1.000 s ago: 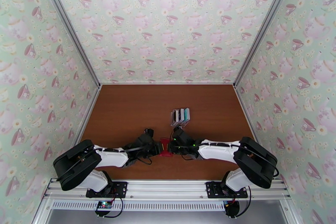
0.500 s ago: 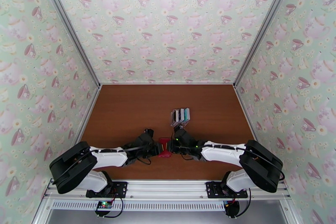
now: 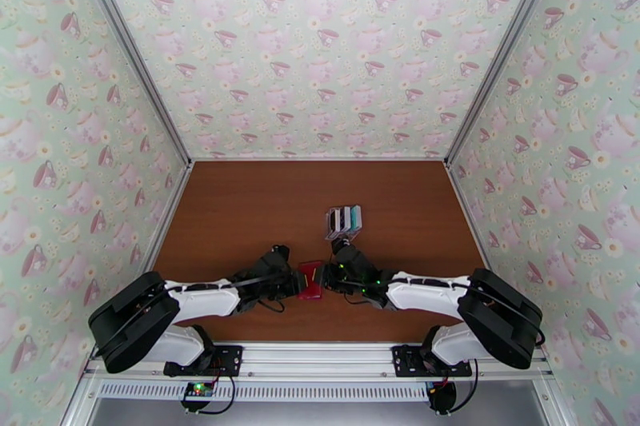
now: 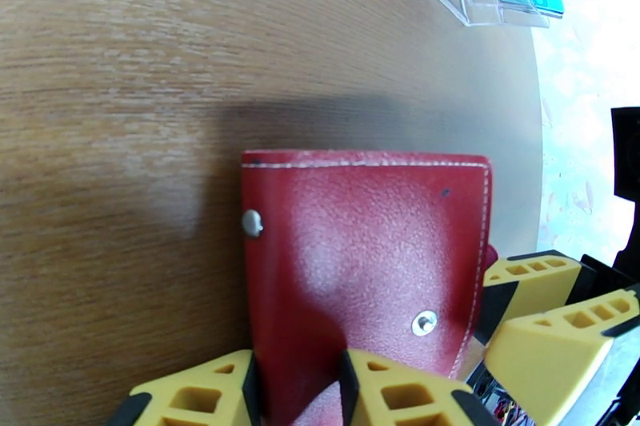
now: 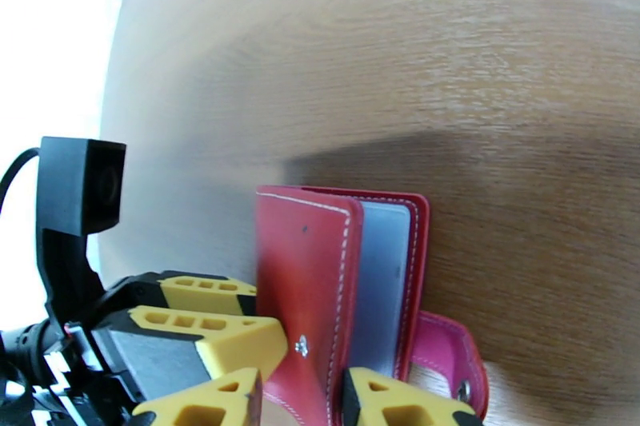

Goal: Put the credit cards into the card holder

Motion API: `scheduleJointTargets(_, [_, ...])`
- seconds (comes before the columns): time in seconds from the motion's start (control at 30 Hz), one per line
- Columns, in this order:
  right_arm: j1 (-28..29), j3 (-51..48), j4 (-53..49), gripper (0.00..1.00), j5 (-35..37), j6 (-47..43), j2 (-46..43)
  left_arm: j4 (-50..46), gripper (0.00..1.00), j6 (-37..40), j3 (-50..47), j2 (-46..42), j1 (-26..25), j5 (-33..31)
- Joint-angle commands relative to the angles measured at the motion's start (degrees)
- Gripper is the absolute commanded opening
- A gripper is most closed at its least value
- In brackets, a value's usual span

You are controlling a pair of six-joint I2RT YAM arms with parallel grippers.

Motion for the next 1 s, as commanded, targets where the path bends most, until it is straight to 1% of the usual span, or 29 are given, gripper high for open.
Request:
scheduleJointTargets(0.0, [-0.11,-0.95,4.85,0.34,-3.07,2.00,1.32,-4.33,0.32,1.61,-1.90,1.15,1.20,-1.59])
scheduleJointTargets(0.13, [-0.12,-0.95,5.64,0.34,-3.57,2.05,2.42,-3.37,0.34,1.86,-2.20,0.58,2.03,-0.82])
scheduleJointTargets(0.37, [-0.11,-0.18,2.74,0.34,-2.52,0.66,1.30,-4.82,0.35,3.64,-1.57,-1.93,4.25,0.82])
scheduleJointTargets(0.43, [-0.14,0.18,2.34,0.34,-2.56,0.39,1.13,-5.74,0.38,4.32,-1.15,-3.13,4.85,1.14])
scheduleJointTargets(0.5, [-0.11,0.67,2.33,0.34,-2.90,0.06,1.33,-6.73,0.43,4.98,-0.59,-4.38,5.47,1.32])
scheduleJointTargets(0.57, [-0.11,1.23,2.42,0.34,-3.27,-0.07,1.85,-8.00,0.45,5.62,0.29,-5.02,5.83,1.65])
scheduleJointTargets(0.73, [-0.11,2.12,3.43,0.34,-4.06,0.02,3.11,-11.17,0.45,6.73,1.21,-7.14,6.23,1.27])
scheduleJointTargets(0.97, [0.19,4.59,3.47,0.34,-5.43,-0.25,3.68,-16.56,0.46,8.84,0.91,-12.77,6.91,0.13])
